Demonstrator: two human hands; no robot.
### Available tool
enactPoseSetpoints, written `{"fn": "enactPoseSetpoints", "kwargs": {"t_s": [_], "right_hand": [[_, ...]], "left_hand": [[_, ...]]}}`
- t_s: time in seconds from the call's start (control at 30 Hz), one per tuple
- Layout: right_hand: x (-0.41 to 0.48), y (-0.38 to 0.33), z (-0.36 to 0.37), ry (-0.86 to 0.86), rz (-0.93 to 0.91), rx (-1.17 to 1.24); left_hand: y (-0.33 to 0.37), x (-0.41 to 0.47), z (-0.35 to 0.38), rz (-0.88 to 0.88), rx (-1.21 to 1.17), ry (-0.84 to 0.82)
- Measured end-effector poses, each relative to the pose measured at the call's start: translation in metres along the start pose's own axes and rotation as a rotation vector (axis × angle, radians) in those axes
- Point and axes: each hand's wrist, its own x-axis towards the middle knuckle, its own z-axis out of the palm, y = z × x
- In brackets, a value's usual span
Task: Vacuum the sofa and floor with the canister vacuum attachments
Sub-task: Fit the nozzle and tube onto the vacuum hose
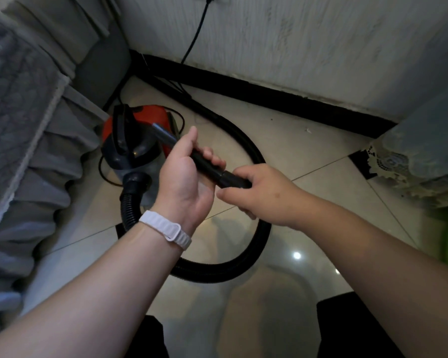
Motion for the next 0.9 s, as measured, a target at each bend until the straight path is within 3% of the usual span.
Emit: {"fn": "enactPoseSetpoints", "kwargs": {"t_s": [0.17, 0.33, 0.4, 0.5, 0.57, 0.67, 0.77, 0.9], "right_hand": [[0.004, -0.004, -0.009, 0.048, -0.030, -0.111], [0.002, 0.004, -0.019, 0.054, 0.027, -0.265], [0.001, 0.008, -0.023, 0.051, 0.044, -0.326], [-0.001, 0.007, -0.027, 0.024, 0.033, -0.360], [-0.002, 0.003, -0.026, -0.001, 0.002, -0.363], [-0.003, 0.000, -0.023, -0.031, -0.028, -0.404], [0.000, -0.001, -0.020, -0.053, -0.034, -0.439], [0.006, -0.006, -0.012, -0.095, -0.046, -0.409]], "left_hand": [[0.015, 0.009, -0.017, 0.115, 0.184, 0.069], [0.021, -0.006, -0.032, 0.421, 0.712, 0.272], [0.014, -0.017, -0.037, 0.635, 0.970, 0.109], [0.006, -0.017, -0.045, 0.985, 1.491, -0.287], [0.005, -0.012, -0.049, 1.076, 1.665, -0.478], [0.006, -0.006, -0.054, 0.997, 1.874, -0.532], [0.010, -0.007, -0.053, 0.804, 2.032, -0.514], [0.015, -0.007, -0.057, 0.642, 2.021, -0.502]]}}
